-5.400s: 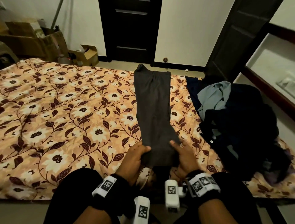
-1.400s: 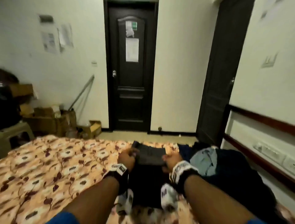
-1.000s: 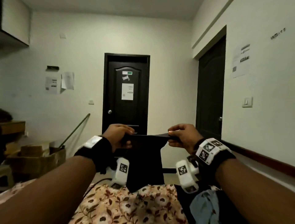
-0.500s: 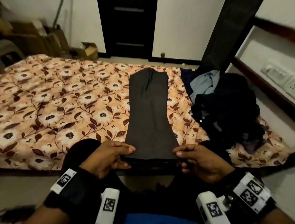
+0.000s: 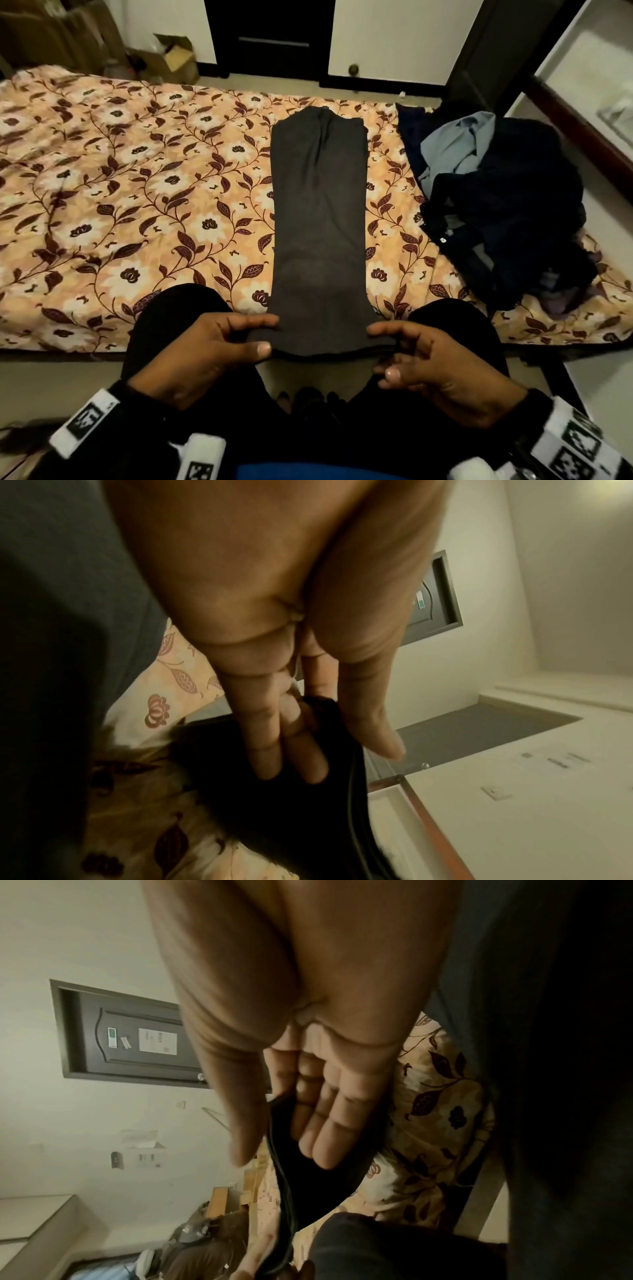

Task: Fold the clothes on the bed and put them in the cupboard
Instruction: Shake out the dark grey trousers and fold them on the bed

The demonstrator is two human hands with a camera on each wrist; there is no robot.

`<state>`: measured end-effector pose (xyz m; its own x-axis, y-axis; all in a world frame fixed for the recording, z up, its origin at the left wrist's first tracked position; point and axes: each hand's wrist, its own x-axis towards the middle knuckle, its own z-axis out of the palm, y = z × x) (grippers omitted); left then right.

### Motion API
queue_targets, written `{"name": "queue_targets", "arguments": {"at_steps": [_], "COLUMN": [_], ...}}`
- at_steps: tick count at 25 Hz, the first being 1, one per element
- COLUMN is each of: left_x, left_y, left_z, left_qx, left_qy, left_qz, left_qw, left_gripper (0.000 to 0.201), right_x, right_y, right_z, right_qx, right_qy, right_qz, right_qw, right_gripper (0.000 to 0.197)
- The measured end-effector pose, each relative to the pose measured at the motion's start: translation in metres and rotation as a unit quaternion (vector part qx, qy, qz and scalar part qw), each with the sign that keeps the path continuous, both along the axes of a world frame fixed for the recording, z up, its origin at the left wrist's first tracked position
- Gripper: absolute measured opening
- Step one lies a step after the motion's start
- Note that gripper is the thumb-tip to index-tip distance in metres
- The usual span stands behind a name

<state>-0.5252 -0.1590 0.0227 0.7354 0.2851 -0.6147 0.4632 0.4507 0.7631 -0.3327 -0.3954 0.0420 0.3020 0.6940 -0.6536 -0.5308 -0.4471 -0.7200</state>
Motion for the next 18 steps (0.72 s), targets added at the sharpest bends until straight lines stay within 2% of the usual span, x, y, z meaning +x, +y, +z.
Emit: {"name": "queue_targets", "arguments": {"at_steps": [1,3,5,7,8,9,10,11,12,14,15,16,18], "left_x": [0.009,0.027,0.047,0.071,0.089,0.111,0.138,0.165,0.195,0.237,0.248,0.250,0.232], "left_y": [0.004,0.009,0.023,0.045,0.060,0.079,0.099,0.120,0.143,0.176,0.184,0.183,0.160], "left_z": [-0.002,-0.008,-0.010,-0.009,-0.006,-0.002,0.004,0.009,0.011,0.004,-0.014,-0.039,-0.102], "left_qx": [0.020,0.146,0.289,0.398,0.440,0.462,0.458,0.437,0.444,0.506,0.510,0.483,0.399], "left_qy": [-0.005,0.002,0.003,0.008,0.018,0.026,0.021,-0.004,-0.040,-0.054,-0.022,0.022,0.108], "left_qz": [-0.012,-0.053,-0.066,-0.095,-0.125,-0.139,-0.121,-0.077,-0.014,0.065,0.083,0.094,0.074], "left_qw": [1.000,0.988,0.955,0.912,0.889,0.875,0.880,0.896,0.895,0.859,0.856,0.870,0.908], "left_gripper": [0.059,0.054,0.041,0.026,0.015,0.007,0.006,0.012,0.026,0.067,0.079,0.082,0.074], "right_x": [0.007,0.018,0.030,0.048,0.063,0.085,0.114,0.144,0.174,0.222,0.234,0.236,0.222], "right_y": [0.009,0.029,0.047,0.066,0.081,0.101,0.125,0.152,0.181,0.223,0.234,0.238,0.228], "right_z": [-0.008,-0.023,-0.034,-0.033,-0.028,-0.021,-0.013,-0.001,0.015,0.033,0.026,0.007,-0.058], "right_qx": [-0.002,-0.022,-0.045,-0.052,-0.048,-0.045,-0.036,-0.028,-0.018,-0.023,-0.037,-0.060,-0.109], "right_qy": [-0.056,-0.215,-0.369,-0.447,-0.443,-0.422,-0.401,-0.394,-0.404,-0.428,-0.428,-0.418,-0.383], "right_qz": [-0.012,-0.037,-0.025,0.018,0.041,0.056,0.055,0.029,-0.007,-0.030,-0.016,0.010,0.031], "right_qw": [0.998,0.976,0.928,0.893,0.894,0.904,0.914,0.918,0.915,0.903,0.903,0.906,0.917], "right_gripper": [0.042,0.028,0.017,0.012,0.004,0.007,0.016,0.024,0.034,0.064,0.071,0.069,0.058]}}
